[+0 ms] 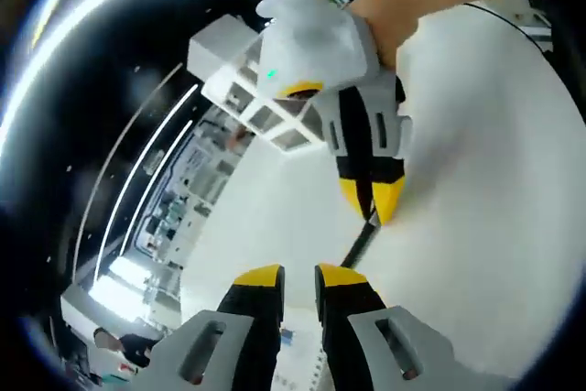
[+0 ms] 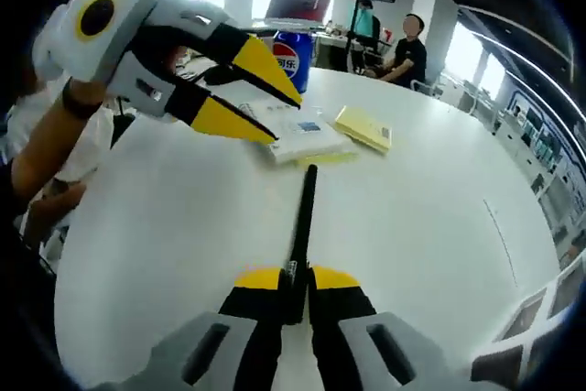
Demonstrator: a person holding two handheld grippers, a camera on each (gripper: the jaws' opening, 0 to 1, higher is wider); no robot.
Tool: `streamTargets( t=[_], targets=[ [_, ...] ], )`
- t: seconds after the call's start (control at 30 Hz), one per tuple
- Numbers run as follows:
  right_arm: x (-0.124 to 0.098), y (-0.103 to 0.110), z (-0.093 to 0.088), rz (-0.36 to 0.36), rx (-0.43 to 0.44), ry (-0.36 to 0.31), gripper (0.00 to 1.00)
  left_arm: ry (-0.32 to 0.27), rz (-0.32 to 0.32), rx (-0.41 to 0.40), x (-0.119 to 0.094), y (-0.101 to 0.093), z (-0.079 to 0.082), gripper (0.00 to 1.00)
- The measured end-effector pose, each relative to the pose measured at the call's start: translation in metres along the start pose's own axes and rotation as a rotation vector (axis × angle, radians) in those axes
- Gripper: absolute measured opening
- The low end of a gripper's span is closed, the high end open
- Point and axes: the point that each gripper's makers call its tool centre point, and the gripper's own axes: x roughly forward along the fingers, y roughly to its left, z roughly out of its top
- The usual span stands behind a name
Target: Pick up the scattered pens and sticky notes one by one and arrange them into an orderly layout on the desk, lining the pens up parallel to each other and squaring the sticky note stack until the whole desk area is clear and organized
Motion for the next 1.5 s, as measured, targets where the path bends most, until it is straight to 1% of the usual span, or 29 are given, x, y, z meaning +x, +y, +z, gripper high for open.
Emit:
streamTargets(
  t=[0.03,0.07,0.13,0.17,0.2,0.23,0.27,0.33,0.53,0.57,0.6,0.63,0.67,0.77,0.87,0.9,0.97,1.03,1.1,1.2,1.23,1.27,1.3,1.33,1.4,1.47,1.5],
  targets=[
    [-0.002,-0.001,0.001,-0.016,-0.044,0.006,0.11,0.010,-0.012,0.010,0.002,-0.002,-0.001,0.15],
    [-0.004,-0.001,-0.004,-0.024,-0.066,0.036,0.11,0.017,-0.024,0.013,0.003,-0.005,-0.001,0.15],
    [-0.005,0.000,-0.005,-0.037,-0.147,0.061,0.09,0.021,-0.045,0.025,0.006,-0.014,-0.001,0.15],
    [-0.006,0.001,-0.003,-0.044,-0.187,0.061,0.09,0.019,-0.070,0.027,0.007,-0.019,-0.004,0.15],
    [-0.004,0.003,-0.003,-0.047,-0.206,0.067,0.09,0.023,-0.092,0.039,0.009,-0.025,-0.005,0.15],
    [-0.005,0.005,-0.003,-0.050,-0.197,0.070,0.09,0.031,-0.099,0.054,0.011,-0.030,-0.005,0.15],
    [-0.003,0.005,-0.003,-0.052,-0.207,0.077,0.09,0.038,-0.107,0.063,0.012,-0.034,-0.007,0.15],
    [-0.003,0.006,-0.001,-0.060,-0.233,0.085,0.09,0.043,-0.121,0.071,0.014,-0.036,-0.010,0.16],
    [-0.005,0.008,0.012,-0.073,-0.299,0.084,0.08,0.052,-0.136,0.086,0.016,-0.041,-0.010,0.17],
    [-0.007,0.009,0.016,-0.084,-0.341,0.082,0.08,0.054,-0.138,0.087,0.016,-0.042,-0.009,0.17],
    [-0.007,0.010,0.017,-0.086,-0.360,0.084,0.08,0.061,-0.135,0.097,0.016,-0.043,-0.010,0.17],
    [-0.008,0.012,0.018,-0.088,-0.361,0.086,0.04,0.061,-0.136,0.098,0.016,-0.043,-0.010,0.17],
    [-0.006,0.010,0.025,-0.093,-0.404,0.067,0.03,0.058,-0.140,0.094,0.016,-0.043,-0.010,0.17],
    [-0.009,0.015,0.029,-0.099,-0.374,0.060,0.03,0.056,-0.140,0.095,0.018,-0.046,-0.010,0.17],
    [-0.005,0.013,0.023,-0.103,-0.369,0.079,0.03,0.065,-0.150,0.097,0.019,-0.050,-0.013,0.17],
    [-0.003,0.012,0.021,-0.100,-0.350,0.082,0.03,0.069,-0.153,0.097,0.020,-0.050,-0.013,0.17],
    [0.002,0.010,0.015,-0.074,-0.293,0.073,0.03,0.070,-0.162,0.095,0.019,-0.052,-0.013,0.17],
    [0.006,0.009,0.011,-0.049,-0.228,0.058,0.11,0.070,-0.176,0.089,0.019,-0.055,-0.013,0.18],
    [0.008,0.006,0.011,-0.027,-0.148,0.029,0.15,0.071,-0.187,0.083,0.019,-0.057,-0.013,0.18],
    [0.009,0.004,0.013,0.037,-0.017,-0.038,0.16,0.077,-0.195,0.074,0.019,-0.057,-0.015,0.19],
    [0.009,0.004,0.012,0.060,0.005,-0.053,0.16,0.071,-0.196,0.067,0.019,-0.057,-0.015,0.19],
    [0.010,0.009,0.012,0.104,0.011,-0.068,0.18,0.069,-0.198,0.063,0.019,-0.057,-0.015,0.19],
    [0.010,0.011,0.011,0.126,0.022,-0.084,0.21,0.069,-0.198,0.061,0.019,-0.057,-0.015,0.19],
    [0.010,0.009,0.008,0.126,0.024,-0.073,0.20,0.066,-0.199,0.057,0.020,-0.057,-0.015,0.19],
    [0.010,0.007,0.010,0.143,0.058,-0.097,0.19,0.063,-0.197,0.054,0.020,-0.057,-0.015,0.19],
    [0.010,0.007,0.010,0.146,0.069,-0.104,0.18,0.061,-0.197,0.052,0.020,-0.057,-0.014,0.19],
    [0.010,0.011,0.011,0.168,0.126,-0.110,0.13,0.061,-0.196,0.051,0.021,-0.057,-0.014,0.18]
  ],
)
